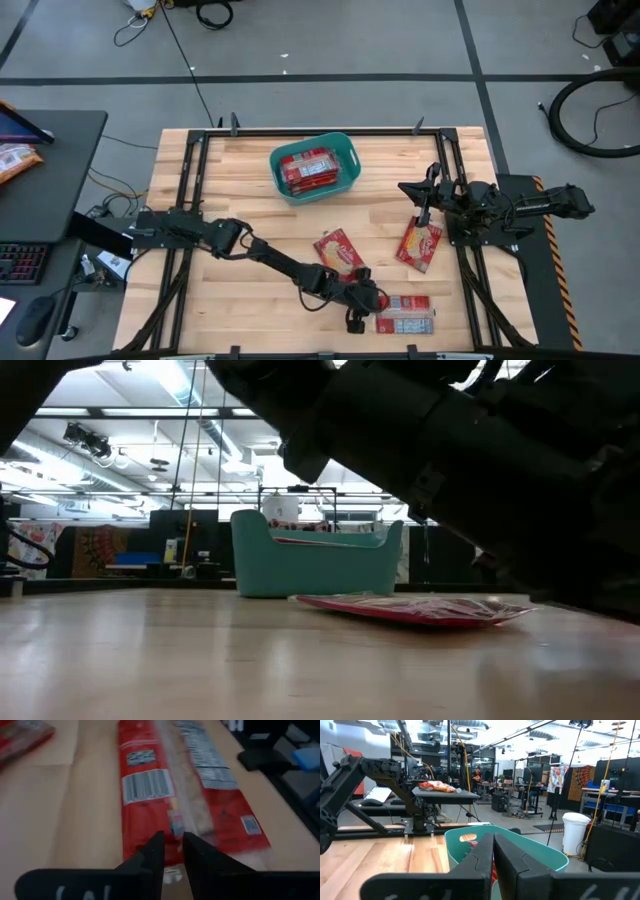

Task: Sort popcorn bags into baskets
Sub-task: Adjust the red popcorn bags, then put the top left red popcorn bag into the green bin

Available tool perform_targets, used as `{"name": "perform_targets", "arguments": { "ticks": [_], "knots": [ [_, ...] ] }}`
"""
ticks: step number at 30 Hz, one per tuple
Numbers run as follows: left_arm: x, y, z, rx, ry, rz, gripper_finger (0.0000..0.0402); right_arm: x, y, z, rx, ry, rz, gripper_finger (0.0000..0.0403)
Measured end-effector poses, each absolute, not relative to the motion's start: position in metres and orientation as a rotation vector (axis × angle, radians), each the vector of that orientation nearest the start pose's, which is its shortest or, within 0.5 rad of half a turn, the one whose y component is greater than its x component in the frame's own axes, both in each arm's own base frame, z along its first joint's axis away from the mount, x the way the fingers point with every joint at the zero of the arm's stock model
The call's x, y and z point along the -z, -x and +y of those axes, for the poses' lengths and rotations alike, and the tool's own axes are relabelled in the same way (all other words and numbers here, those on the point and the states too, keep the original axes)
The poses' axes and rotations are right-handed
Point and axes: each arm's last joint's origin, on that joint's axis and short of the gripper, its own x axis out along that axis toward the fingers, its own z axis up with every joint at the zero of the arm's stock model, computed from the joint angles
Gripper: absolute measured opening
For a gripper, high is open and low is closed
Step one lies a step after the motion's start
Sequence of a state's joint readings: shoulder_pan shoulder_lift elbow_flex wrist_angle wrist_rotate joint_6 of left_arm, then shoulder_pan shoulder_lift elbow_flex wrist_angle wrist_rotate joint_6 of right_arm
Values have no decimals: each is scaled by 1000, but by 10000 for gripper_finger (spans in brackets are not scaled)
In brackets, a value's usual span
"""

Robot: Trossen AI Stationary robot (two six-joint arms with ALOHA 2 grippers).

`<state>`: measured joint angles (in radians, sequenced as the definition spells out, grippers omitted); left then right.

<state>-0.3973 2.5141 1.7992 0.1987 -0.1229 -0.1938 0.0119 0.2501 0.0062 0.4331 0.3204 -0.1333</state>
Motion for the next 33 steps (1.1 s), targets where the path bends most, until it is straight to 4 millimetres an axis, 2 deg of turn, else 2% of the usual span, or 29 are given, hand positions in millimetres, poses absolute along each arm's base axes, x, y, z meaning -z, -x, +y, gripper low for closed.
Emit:
{"name": "perform_targets", "arguments": {
  "ticks": [4, 11, 17, 19, 21, 24, 26, 31, 33],
  "knots": [
    [-91, -499, -205, 213, 47, 584, 73, -186, -110, -8, 320, 101, -166, 20],
    [-97, -487, -186, 72, 40, 808, 73, -186, -110, -8, 320, 100, -166, 20],
    [-126, -470, -158, -136, -70, 964, 73, -186, -110, -8, 319, 100, -166, 20],
    [-136, -462, -146, -178, -76, 1032, 73, -186, -110, -8, 319, 100, -165, 20],
    [-151, -462, -140, -180, -59, 1017, 73, -186, -110, -8, 319, 100, -166, 20],
    [-177, -459, -141, -157, -76, 957, 73, -186, -110, -8, 319, 101, -166, 20],
    [-187, -456, -144, -174, -90, 935, 73, -186, -110, -8, 320, 100, -170, 20],
    [-184, -441, -152, -293, -170, 990, 79, -186, -110, -8, 320, 100, -167, 20],
    [-176, -439, -159, -321, -193, 996, 92, -186, -110, -8, 320, 100, -167, 20]
  ]
}}
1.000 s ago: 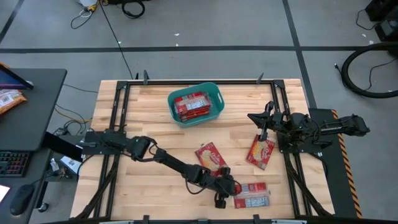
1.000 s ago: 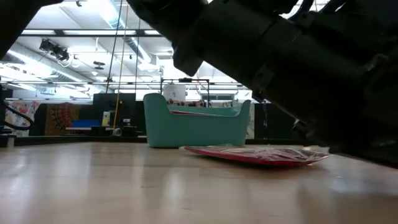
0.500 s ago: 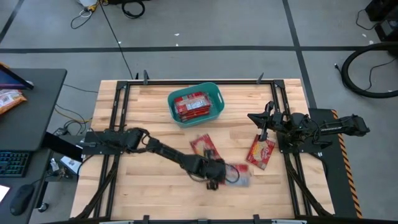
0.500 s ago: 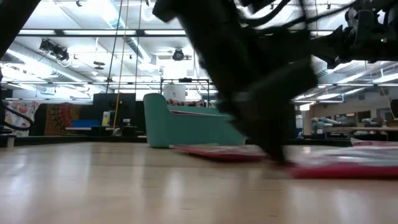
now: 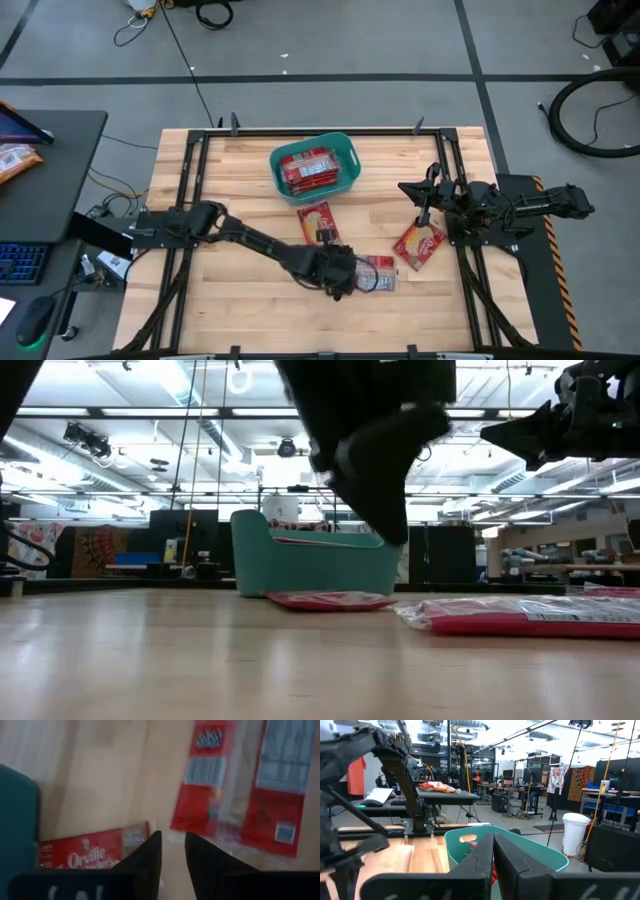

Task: Sort popcorn bags into baskets
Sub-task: Put the top left red popcorn bag into the green bin

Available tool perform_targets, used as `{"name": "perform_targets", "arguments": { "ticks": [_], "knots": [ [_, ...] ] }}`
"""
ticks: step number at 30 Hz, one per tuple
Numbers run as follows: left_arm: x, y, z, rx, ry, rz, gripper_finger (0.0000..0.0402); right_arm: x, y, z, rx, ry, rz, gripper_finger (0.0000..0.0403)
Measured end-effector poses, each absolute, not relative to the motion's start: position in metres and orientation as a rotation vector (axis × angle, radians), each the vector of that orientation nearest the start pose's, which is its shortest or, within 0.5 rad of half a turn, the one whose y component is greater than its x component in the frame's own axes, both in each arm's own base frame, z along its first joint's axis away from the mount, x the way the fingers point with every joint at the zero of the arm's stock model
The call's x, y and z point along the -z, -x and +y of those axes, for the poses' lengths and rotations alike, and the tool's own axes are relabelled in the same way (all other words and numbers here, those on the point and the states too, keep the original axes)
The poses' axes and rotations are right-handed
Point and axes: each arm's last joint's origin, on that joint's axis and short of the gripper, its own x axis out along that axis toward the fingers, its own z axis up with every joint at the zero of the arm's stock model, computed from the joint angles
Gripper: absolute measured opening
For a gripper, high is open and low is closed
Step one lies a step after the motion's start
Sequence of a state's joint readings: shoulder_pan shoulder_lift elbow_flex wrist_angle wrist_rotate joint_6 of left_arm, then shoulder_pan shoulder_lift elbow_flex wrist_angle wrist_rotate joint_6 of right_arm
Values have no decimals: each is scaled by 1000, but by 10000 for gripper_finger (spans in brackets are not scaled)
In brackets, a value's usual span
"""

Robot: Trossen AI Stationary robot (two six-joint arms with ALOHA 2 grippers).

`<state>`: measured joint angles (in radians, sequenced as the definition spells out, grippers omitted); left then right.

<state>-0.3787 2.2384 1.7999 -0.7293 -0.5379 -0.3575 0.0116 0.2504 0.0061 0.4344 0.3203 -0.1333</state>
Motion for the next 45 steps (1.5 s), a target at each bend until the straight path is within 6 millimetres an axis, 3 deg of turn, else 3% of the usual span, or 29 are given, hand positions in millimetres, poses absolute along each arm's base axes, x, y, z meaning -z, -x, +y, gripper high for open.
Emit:
{"name": "perform_targets", "arguments": {
  "ticks": [5, 10, 16, 28, 38, 42, 45],
  "knots": [
    [-167, -425, -176, -353, -304, 1045, 152, -186, -110, -8, 320, 99, -171, 20],
    [-159, -415, -177, -375, -443, 1121, 214, -185, -111, -8, 319, 101, -161, 20],
    [-140, -417, -170, -394, -477, 1189, 230, -185, -111, -8, 319, 101, -161, 20],
    [-125, -422, -144, -401, -451, 1325, 169, -185, -111, -8, 319, 101, -162, 20],
    [-123, -423, -137, -389, -366, 1363, 15, -185, -111, -8, 319, 101, -161, 20],
    [-128, -423, -137, -388, -350, 1352, 9, -185, -111, -8, 319, 101, -161, 20],
    [-143, -422, -136, -383, -324, 1323, 6, -185, -111, -8, 319, 101, -161, 20]
  ]
}}
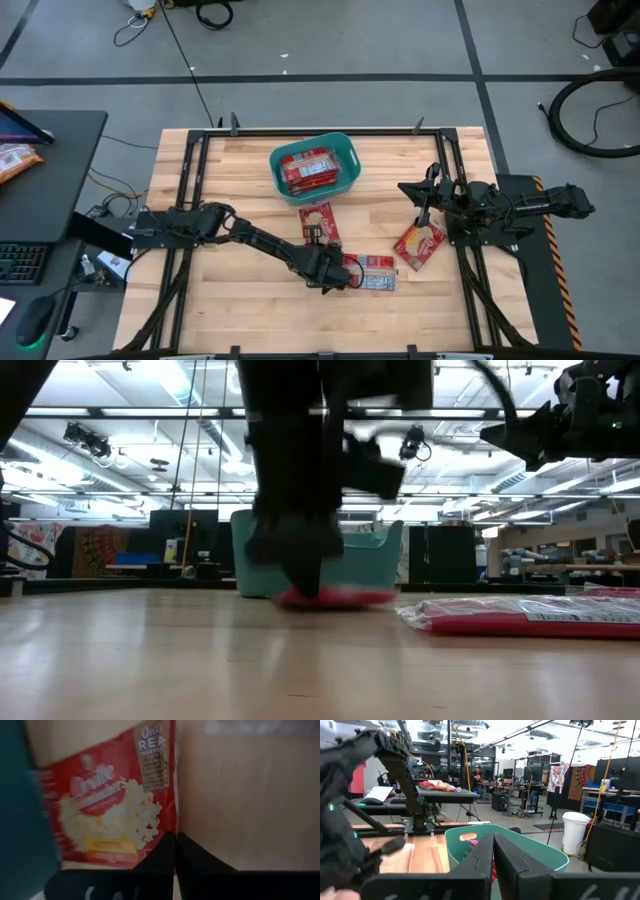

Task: Sort popcorn bags into baskets
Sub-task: Put the top left red popcorn bag into the green bin

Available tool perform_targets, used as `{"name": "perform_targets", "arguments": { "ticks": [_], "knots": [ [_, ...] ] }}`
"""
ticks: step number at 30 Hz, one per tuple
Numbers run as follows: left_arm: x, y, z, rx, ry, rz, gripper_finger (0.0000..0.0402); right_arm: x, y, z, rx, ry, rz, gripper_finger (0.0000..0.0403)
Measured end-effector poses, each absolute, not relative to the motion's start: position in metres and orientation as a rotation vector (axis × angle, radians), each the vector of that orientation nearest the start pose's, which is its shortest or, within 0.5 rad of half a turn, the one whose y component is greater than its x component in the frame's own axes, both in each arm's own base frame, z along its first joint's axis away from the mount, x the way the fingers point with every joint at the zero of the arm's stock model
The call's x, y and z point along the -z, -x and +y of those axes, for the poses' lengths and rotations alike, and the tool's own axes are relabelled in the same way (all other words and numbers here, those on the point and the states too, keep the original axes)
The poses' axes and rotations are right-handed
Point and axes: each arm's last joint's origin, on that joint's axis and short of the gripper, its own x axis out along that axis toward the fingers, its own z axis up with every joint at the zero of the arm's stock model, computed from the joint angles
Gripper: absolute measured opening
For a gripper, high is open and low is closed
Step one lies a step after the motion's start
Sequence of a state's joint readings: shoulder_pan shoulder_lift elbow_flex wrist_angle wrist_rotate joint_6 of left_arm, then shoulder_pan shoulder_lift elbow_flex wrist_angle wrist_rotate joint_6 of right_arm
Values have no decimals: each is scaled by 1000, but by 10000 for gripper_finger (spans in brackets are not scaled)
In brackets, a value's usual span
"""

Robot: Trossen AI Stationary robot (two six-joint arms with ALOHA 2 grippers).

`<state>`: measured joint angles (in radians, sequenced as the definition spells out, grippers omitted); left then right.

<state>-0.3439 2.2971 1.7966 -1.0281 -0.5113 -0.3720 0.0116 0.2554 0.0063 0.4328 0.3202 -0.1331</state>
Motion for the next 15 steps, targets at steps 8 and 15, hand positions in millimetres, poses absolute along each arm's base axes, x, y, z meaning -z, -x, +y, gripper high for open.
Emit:
{"name": "perform_targets", "arguments": {
  "ticks": [8, 15],
  "knots": [
    [-212, -413, -128, -450, -268, 1123, 5, -185, -111, -8, 319, 101, -161, 20],
    [-271, -404, -107, -556, -316, 921, 4, -185, -111, -8, 319, 101, -161, 20]
  ]
}}
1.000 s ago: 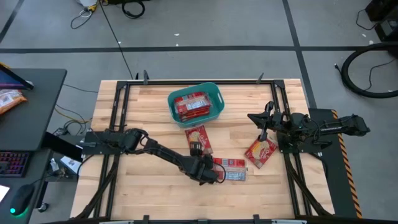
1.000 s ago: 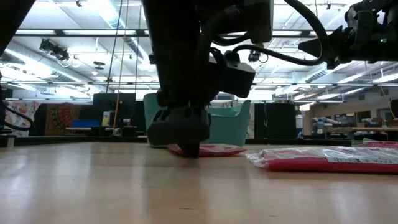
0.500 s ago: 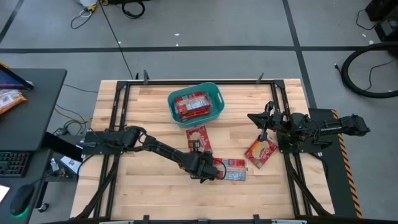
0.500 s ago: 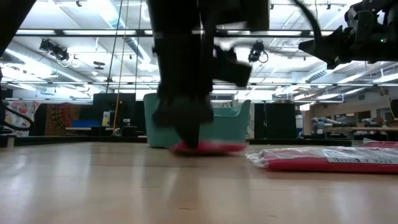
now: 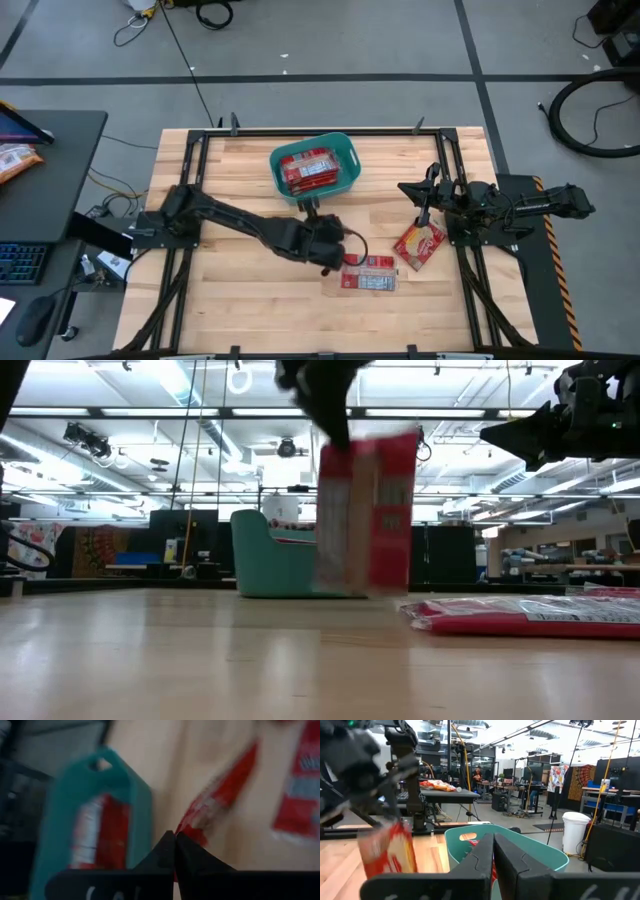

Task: Sort popcorn bags into baskets
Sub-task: Put the top left red popcorn bag into the green bin

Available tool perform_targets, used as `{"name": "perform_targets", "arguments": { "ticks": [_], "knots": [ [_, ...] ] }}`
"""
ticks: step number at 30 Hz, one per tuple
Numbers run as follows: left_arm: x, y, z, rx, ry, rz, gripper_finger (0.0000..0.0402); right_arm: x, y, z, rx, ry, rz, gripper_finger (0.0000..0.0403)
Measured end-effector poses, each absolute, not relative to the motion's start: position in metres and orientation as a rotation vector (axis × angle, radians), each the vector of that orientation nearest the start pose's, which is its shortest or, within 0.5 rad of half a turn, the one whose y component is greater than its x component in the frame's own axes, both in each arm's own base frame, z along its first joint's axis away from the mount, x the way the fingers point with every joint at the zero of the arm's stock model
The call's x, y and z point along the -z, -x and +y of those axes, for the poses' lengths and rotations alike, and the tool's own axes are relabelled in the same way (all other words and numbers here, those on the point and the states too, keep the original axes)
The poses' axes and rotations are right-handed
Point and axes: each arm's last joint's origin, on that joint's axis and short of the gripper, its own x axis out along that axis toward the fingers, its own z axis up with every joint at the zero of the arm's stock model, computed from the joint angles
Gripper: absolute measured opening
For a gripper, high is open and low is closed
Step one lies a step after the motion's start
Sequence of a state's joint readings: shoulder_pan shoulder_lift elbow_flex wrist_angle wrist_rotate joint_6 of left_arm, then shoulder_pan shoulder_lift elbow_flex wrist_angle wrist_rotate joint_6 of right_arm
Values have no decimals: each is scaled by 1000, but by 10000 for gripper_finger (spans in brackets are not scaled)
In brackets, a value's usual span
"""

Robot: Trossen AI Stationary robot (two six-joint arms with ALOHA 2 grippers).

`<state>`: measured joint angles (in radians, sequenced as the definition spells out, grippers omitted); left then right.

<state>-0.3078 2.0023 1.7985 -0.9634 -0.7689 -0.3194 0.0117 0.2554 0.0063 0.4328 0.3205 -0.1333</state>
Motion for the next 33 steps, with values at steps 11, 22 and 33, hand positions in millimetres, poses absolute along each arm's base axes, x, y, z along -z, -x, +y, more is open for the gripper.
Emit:
{"name": "perform_targets", "arguments": {
  "ticks": [11, 22, 33],
  "knots": [
    [-307, -406, -53, -654, -515, 875, 3, -185, -110, -8, 319, 101, -161, 20],
    [-323, -414, 17, -631, -815, 981, 3, -185, -111, -8, 319, 101, -160, 20],
    [-343, -408, 93, -283, -943, 918, 2, -185, -111, -8, 318, 101, -161, 20]
  ]
}}
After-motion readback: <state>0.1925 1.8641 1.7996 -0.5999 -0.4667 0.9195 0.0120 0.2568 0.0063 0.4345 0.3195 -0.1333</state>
